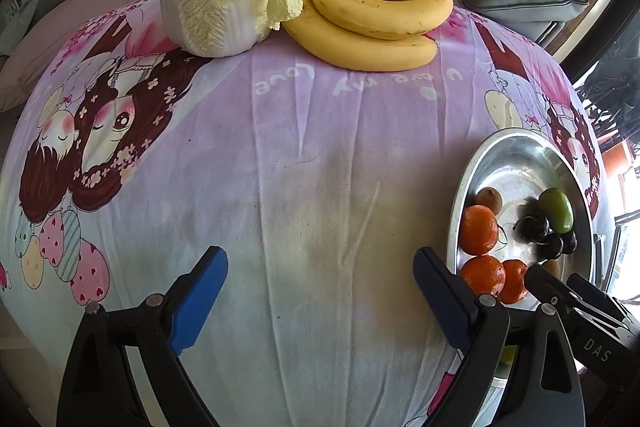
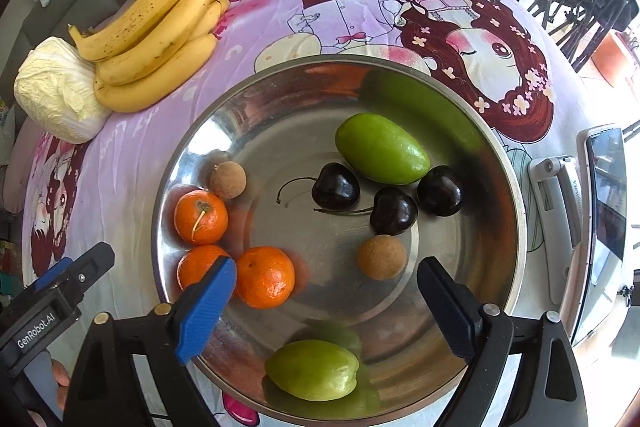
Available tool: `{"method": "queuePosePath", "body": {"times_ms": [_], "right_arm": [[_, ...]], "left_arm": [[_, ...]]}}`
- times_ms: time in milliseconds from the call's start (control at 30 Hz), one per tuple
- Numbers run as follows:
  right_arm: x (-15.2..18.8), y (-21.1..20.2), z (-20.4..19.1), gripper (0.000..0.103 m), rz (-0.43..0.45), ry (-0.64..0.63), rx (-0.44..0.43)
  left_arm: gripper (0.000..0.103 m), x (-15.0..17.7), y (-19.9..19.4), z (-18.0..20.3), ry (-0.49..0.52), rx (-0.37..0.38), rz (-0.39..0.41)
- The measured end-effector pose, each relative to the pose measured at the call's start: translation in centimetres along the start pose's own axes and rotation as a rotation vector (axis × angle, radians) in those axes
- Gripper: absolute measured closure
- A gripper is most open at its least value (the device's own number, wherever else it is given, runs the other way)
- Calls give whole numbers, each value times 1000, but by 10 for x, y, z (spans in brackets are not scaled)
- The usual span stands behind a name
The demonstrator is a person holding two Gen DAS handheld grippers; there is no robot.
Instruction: Organize fruits
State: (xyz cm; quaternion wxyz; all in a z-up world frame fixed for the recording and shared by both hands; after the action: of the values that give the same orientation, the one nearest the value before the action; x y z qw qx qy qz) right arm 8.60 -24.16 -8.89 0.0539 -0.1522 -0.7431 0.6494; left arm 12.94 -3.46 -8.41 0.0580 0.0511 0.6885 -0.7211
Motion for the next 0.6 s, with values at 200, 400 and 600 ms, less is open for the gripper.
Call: {"method": "queuePosePath", "body": {"times_ms": [200, 400, 600], "right_arm": [[7, -6, -6, 2, 37, -6, 2], [21, -14, -19, 2, 76, -38, -5], [34, -24, -27, 2, 105, -58, -14]], "left_arm": [[9, 8, -5, -11, -23, -29, 27], [9, 21, -10, -29, -76, -90, 43], [9, 41, -13, -44, -93, -140, 55]]}}
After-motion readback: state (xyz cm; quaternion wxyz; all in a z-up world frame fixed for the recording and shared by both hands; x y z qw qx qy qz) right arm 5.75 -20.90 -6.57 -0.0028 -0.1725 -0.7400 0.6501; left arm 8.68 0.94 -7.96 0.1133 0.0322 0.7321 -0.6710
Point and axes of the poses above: each gripper's, at about its wrist camera, not at the fingertips, and y roughly the way its jaws point, z to its right, x to its underside, the point moved 10 cm from there along y, roughly the way its jaws point, and after that the axes turned 10 degrees about -z, right-handed, at the moved point
